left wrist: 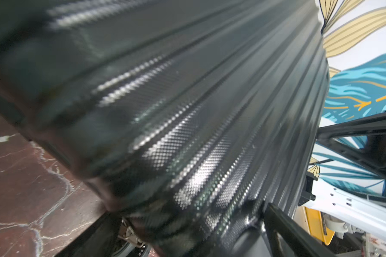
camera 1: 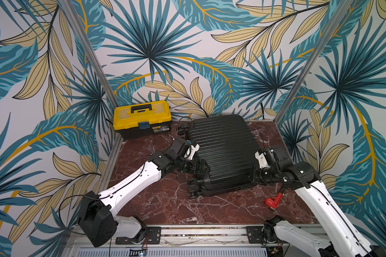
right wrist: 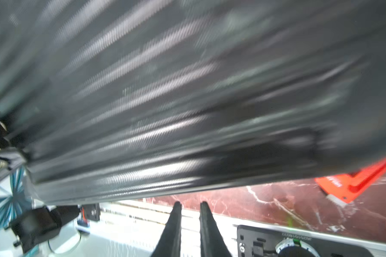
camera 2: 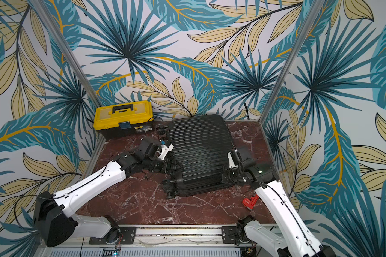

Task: Open the suitcase zippers
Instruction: Adjust the suitcase at the center of the board.

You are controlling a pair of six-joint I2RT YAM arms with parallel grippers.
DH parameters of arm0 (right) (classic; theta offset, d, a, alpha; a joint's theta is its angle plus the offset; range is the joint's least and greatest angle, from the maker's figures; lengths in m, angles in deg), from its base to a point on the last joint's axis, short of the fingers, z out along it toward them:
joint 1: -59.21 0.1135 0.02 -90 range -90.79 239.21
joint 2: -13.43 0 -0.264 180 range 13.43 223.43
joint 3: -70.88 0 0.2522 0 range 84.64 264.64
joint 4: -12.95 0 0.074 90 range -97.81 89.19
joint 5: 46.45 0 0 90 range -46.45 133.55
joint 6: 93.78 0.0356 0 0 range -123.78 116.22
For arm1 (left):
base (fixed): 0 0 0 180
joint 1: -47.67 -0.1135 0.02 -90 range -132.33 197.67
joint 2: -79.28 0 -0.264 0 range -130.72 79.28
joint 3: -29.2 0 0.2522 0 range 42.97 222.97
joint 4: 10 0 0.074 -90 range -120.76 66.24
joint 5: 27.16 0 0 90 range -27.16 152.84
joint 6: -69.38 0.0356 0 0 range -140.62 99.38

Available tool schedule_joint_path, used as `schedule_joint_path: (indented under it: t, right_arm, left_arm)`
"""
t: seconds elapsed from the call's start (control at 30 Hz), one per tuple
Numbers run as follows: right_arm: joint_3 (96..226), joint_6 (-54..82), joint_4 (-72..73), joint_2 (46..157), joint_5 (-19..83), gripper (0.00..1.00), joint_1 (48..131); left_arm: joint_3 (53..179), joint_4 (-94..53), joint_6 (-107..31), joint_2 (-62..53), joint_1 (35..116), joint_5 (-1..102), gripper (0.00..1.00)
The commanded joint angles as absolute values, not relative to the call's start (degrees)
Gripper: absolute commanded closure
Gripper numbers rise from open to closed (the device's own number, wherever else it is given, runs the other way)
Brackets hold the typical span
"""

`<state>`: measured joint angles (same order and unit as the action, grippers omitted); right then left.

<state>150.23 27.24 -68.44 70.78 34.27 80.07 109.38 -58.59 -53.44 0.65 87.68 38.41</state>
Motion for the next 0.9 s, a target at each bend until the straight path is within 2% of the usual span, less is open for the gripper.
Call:
schedule_joint_path:
  t: [0.0,0.27,0.4,0.5,0.63,0.77,0.8,0.87]
  right_arm:
    - [148.09,28.20,-66.39,73.08,30.13,0.87,80.91]
    - [155.07,27.09,-55.19,85.44,39.90,0.88,80.70]
    - [160.91,26.33,-55.12,90.77,40.53,0.87,79.87]
    - [161.91,25.24,-55.41,89.62,40.39,0.85,77.96]
    - [161.35,22.87,-56.86,85.15,40.47,0.78,76.00]
    - [159.61,20.38,-56.88,79.70,42.23,0.73,75.99]
    - [159.40,19.95,-56.89,78.70,42.88,0.71,75.99]
    - [158.58,18.32,-55.81,76.55,43.53,0.59,75.99]
  left_arm:
    - [111.42,-56.35,-53.10,-1.42,90.22,38.62,0.00]
    - [113.06,-53.37,-53.89,-3.57,94.02,41.56,0.00]
    - [110.34,-49.19,-53.21,-1.73,94.88,42.54,0.01]
    - [108.00,-46.60,-51.85,1.93,95.03,43.65,0.01]
    - [103.08,-47.15,-46.96,9.24,95.00,55.31,0.01]
    - [96.04,-43.75,-42.88,16.04,95.05,64.56,0.06]
    - [93.91,-41.49,-42.20,17.23,95.07,65.66,0.07]
    - [88.92,-33.73,-40.48,19.18,95.12,65.76,0.07]
